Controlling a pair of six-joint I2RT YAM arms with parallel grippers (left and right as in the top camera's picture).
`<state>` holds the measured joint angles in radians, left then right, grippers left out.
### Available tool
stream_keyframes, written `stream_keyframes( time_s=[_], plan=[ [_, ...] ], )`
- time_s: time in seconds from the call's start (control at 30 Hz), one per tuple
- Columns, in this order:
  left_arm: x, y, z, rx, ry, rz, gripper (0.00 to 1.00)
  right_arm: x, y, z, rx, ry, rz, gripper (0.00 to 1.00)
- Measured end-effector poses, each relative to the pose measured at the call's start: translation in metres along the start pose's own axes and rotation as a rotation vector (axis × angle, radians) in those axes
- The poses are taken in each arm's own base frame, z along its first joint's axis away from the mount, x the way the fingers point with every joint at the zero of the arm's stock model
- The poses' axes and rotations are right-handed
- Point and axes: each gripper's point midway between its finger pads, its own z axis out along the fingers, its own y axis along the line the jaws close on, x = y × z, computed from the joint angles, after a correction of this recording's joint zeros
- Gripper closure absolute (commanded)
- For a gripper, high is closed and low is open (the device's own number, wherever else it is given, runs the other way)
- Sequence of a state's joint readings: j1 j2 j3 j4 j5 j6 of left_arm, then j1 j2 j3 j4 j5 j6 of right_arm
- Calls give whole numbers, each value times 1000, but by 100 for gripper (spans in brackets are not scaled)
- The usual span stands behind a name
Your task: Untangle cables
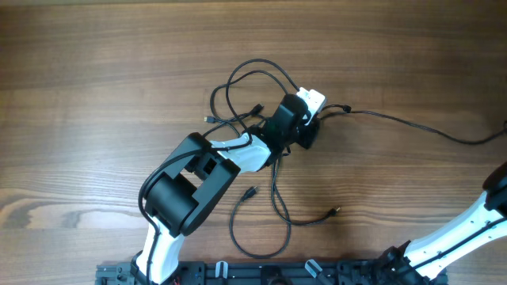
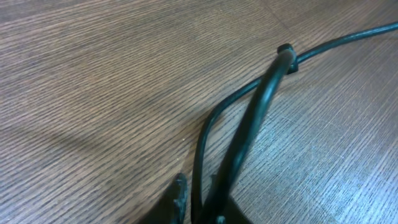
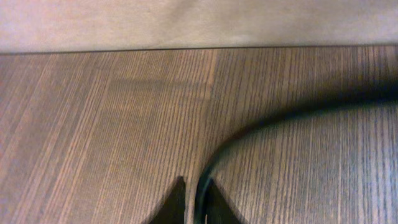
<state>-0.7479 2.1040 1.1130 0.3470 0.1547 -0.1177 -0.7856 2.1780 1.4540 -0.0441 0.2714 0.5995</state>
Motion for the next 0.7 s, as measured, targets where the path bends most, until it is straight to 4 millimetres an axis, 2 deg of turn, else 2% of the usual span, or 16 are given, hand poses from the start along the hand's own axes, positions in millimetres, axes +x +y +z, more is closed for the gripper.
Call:
stream_keyframes(
  time_s=[0.07, 0.17, 0.2, 0.27, 0.33, 0.37, 0.47, 0.57, 0.7],
  plan=[
    [0, 0, 0, 0, 0, 0, 82, 0, 0, 0, 3, -2, 5, 46],
    [0, 0, 0, -1, 1, -1, 73, 0, -1, 0, 3, -1, 2, 33],
    [0, 0, 0, -1, 1, 0, 69, 0, -1, 0, 3, -1, 1, 27],
    [0, 0, 0, -1, 2, -4, 52, 0, -1, 0, 5, 1, 5, 16],
    [1, 0, 0, -1, 3, -4, 39, 0, -1, 0, 6, 2, 4, 0],
    [1, 0, 0, -1, 3, -8, 34, 1, -1, 0, 5, 4, -2, 0],
    [1, 0, 0, -1, 3, -4, 0, 5, -4, 0, 12, 23, -7, 0],
    [3, 1, 0, -3, 11, -10, 0, 12, 0, 0, -15, 55, -52, 0],
    [13, 2, -4, -13, 68, -15, 0, 32, 16, -3, -121, 156, -109, 0]
  ],
)
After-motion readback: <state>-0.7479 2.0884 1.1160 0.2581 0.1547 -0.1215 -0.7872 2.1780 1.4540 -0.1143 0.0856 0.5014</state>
